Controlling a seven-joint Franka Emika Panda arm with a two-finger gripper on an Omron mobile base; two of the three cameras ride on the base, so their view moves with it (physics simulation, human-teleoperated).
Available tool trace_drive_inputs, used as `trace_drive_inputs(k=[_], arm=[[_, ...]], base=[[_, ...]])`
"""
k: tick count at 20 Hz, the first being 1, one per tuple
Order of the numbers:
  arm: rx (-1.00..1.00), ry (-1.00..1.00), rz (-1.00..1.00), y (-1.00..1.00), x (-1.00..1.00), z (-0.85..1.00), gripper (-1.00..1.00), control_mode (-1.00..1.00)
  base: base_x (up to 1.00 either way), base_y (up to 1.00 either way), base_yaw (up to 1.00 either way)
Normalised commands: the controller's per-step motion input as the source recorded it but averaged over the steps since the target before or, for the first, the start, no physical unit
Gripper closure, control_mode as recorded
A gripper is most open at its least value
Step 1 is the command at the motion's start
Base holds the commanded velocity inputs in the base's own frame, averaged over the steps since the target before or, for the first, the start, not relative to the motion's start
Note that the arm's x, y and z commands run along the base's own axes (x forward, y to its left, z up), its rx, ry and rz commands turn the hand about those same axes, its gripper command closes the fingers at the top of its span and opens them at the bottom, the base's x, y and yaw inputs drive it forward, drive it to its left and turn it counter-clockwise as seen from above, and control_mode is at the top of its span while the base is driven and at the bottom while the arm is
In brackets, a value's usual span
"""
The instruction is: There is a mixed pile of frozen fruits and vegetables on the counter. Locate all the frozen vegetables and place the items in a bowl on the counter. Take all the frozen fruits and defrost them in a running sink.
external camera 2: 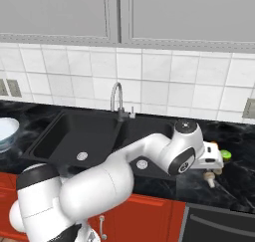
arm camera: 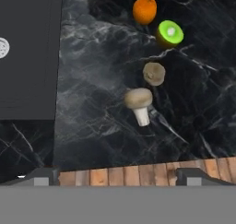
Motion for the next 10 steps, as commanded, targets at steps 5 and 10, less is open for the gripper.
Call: trace_drive_inputs(k=[5,10], arm=[[0.01,0.0,0.02,-0.23,0.22,-0.11,-1.0,-1.0],[0.0,0.03,0.0,-0.14,0.17,-0.06,-1.0,-1.0]], base=[[0.0,0.0,0.0],[0.0,0.0,0.0]])
